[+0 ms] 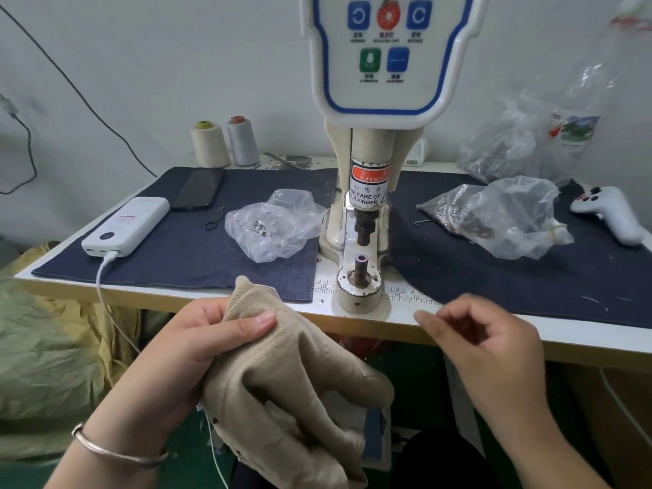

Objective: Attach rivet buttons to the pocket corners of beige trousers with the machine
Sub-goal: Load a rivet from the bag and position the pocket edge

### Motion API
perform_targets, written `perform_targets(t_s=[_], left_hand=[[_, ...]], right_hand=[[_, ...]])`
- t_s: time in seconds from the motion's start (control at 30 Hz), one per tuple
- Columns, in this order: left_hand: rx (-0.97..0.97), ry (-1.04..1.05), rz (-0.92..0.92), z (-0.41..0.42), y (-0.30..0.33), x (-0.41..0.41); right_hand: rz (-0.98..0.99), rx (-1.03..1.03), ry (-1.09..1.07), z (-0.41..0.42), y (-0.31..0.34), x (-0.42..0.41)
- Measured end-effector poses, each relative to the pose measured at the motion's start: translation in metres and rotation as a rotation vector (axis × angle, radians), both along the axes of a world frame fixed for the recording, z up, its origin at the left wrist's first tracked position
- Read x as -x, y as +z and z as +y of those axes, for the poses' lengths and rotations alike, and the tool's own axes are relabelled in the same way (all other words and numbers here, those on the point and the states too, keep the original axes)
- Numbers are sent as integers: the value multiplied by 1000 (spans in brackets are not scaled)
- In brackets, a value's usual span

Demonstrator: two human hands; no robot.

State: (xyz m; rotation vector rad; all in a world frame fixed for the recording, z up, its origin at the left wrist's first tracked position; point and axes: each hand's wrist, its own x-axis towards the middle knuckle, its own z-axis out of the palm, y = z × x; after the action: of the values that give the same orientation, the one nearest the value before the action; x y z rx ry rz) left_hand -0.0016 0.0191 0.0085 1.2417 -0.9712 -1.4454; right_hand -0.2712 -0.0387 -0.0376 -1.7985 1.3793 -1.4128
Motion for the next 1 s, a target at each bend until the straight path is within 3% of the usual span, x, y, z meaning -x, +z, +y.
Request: perform_targets(t_s=[0.1,0.2,0.27,0.47,0.57,0.7,1.0], left_hand=[[9,-83,7,7,9,6],[24,-222,15,12,19,17],[27,-327,41,12,25,24],[4,-666,227,10,42,46],[-71,-589,67,8,39,51],[-140,-543,50,7,35,54],[-97,-494,-32,0,27,58]], right_hand=[[-56,-1,123,17,9,-3],[-129,-58,442,28,27,-10],[-75,-134,651,30,36,-13],[-138,-623,1140,22,55,-16],[-165,-752,1144,14,53,0],[-337,-841,1173,10,50,21],[-462,-791,893,11,59,25]])
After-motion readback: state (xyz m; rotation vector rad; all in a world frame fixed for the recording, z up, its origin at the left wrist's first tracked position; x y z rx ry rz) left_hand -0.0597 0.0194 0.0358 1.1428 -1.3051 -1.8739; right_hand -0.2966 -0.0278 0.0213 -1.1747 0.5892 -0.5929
